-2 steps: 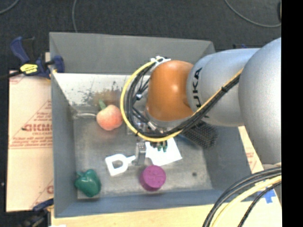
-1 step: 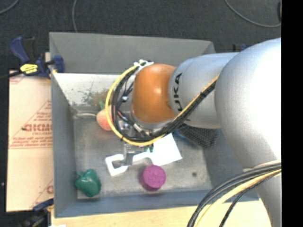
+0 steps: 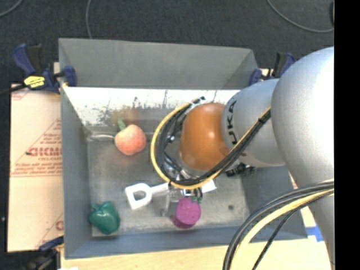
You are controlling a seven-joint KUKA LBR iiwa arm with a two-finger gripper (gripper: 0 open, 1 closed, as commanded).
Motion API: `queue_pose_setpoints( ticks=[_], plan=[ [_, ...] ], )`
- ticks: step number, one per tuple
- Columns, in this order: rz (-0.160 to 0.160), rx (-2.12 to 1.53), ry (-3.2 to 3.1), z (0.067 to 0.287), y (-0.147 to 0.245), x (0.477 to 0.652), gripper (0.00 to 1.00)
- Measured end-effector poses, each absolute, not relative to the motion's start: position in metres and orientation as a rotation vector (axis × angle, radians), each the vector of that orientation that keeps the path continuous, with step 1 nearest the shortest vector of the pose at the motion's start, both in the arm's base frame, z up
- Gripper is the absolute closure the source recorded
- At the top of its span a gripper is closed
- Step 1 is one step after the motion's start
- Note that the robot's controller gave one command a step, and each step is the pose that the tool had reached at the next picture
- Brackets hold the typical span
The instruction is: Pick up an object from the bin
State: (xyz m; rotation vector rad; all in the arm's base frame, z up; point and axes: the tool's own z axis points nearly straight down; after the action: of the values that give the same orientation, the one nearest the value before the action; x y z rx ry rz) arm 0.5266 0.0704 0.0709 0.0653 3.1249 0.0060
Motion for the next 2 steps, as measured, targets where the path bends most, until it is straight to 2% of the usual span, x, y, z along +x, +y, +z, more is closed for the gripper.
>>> queue_pose_setpoints(
  ticks=[1,2],
  plan=[
    [0.017,0.091,3.110,0.0816,0.0791,0.5328,1.00],
    [0.017,0.093,3.110,0.0821,0.0791,0.5328,1.00]
  ],
)
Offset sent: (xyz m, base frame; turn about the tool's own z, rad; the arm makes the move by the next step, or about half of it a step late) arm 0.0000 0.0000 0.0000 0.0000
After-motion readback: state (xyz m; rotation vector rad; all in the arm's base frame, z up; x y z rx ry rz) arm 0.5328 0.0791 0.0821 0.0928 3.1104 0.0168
